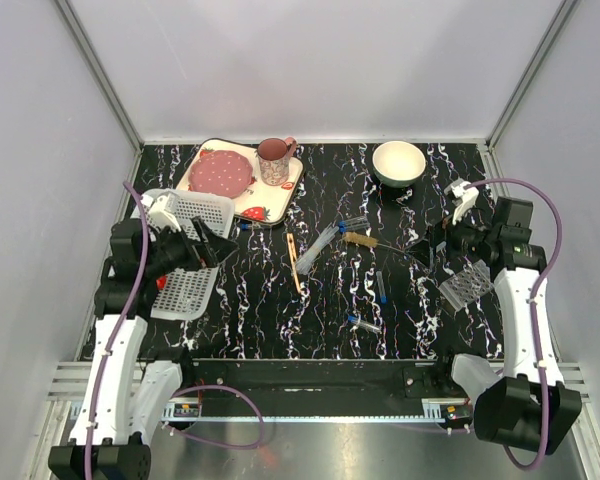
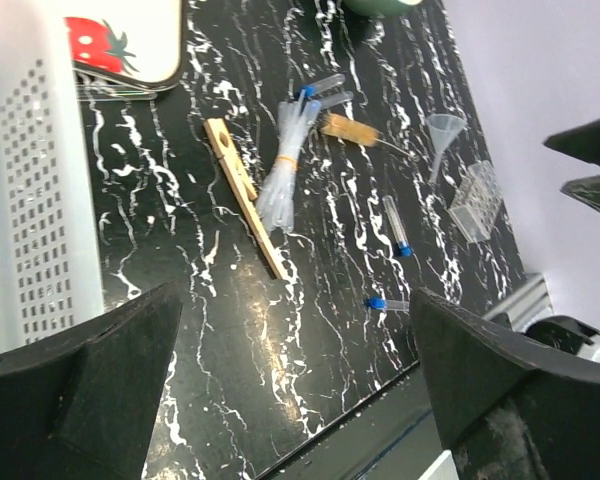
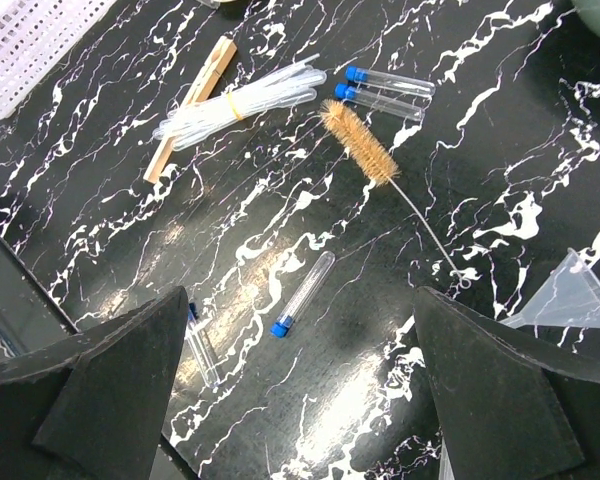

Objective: Organize the chemistry lab equipment

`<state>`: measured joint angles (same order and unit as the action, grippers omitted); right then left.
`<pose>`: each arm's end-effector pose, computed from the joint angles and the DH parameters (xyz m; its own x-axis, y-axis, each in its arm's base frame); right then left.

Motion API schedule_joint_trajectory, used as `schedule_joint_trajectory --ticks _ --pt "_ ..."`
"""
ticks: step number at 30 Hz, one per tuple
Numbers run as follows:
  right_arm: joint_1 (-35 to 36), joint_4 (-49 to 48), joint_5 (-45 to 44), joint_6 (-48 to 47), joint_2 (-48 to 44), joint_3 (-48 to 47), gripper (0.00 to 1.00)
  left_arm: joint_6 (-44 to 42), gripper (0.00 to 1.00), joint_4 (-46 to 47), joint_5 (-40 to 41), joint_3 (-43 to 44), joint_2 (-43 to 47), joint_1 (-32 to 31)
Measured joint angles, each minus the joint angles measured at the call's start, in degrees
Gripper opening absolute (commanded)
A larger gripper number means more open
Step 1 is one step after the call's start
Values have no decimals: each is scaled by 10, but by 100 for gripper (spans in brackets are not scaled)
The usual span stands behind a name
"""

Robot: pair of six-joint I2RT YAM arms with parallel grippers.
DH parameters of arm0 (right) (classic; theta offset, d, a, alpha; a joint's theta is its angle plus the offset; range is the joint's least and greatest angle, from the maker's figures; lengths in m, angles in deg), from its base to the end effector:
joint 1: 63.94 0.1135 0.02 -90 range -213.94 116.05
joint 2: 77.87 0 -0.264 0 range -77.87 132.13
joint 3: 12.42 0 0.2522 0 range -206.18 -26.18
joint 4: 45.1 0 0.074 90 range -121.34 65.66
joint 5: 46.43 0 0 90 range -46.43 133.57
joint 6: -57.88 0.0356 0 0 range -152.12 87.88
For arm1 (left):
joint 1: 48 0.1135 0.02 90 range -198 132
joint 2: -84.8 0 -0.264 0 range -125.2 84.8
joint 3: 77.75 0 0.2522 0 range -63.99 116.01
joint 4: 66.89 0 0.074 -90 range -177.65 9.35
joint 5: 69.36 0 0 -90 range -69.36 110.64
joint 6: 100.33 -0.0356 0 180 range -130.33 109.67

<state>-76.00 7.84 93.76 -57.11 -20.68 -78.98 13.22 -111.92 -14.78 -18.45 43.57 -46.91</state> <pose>0.1973 -0.0142 0.3097 -0.4375 -0.1831 -0.8804 -0.6568 0.7337 0.1738 0.1534 -0.0177 0.3190 -0.6157 -0.3374 -0.7121 0.2781 0.7525 -0.5970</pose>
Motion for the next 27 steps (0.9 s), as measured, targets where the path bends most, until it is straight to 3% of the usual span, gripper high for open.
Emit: schedule_joint_trajectory --ticks 11,15,19,22,27 --pt "0 -3 20 30 51 0 100 63 99 79 -67 -72 8 -25" --pt "0 -12 39 44 59 0 100 72 99 92 -49 -75 3 -90" --pt "0 -24 51 54 59 6 100 78 99 105 23 -69 -37 -192" --pt "0 -32 55 61 59 16 100 60 99 69 127 -7 -141 -299" --pt "0 -39 56 66 56 24 100 -1 94 -4 288 187 -386 -426"
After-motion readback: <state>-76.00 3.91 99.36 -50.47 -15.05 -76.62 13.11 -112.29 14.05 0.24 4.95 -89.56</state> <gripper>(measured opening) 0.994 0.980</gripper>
